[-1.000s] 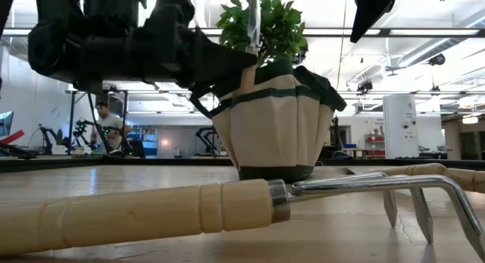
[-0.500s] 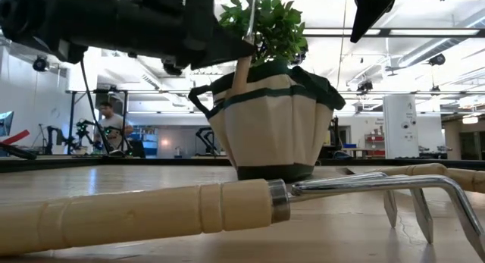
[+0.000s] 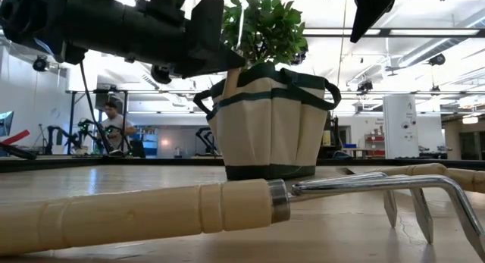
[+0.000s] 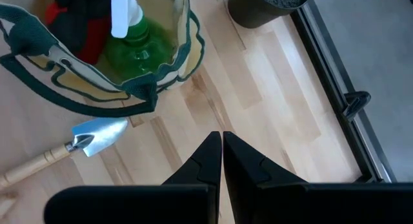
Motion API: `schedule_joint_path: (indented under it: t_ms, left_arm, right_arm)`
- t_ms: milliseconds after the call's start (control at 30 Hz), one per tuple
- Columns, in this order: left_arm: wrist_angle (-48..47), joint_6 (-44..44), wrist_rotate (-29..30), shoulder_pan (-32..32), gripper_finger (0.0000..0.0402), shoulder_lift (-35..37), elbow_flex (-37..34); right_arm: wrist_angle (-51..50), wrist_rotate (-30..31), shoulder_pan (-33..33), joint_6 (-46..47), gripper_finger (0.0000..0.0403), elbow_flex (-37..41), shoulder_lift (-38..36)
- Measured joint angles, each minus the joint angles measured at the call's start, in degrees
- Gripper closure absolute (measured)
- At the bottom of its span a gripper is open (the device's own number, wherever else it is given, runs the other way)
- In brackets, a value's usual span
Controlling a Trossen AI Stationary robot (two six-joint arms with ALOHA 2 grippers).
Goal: Pick & Place Garden tools in Gardening bag
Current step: Put the left brown trowel into the side pocket of the gardening bag
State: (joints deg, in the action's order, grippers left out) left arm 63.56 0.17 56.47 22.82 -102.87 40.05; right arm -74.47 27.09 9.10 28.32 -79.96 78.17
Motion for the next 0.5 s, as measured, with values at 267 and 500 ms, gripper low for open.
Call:
schedule_joint_path:
  t_ms: [267, 500]
  left_arm:
    - [0.2, -6.3, 0.1, -0.7, 0.0333, -3.4, -0.2]
    - [9.3, -5.2, 0.2, -0.7, 0.0333, -7.6, -0.8]
  right_arm:
    - [0.1, 0.0, 0.0, 0.0, 0.0394, 0.0, 0.0]
    - [0.0, 0.0, 0.0, 0.0, 0.0394, 0.0, 0.0]
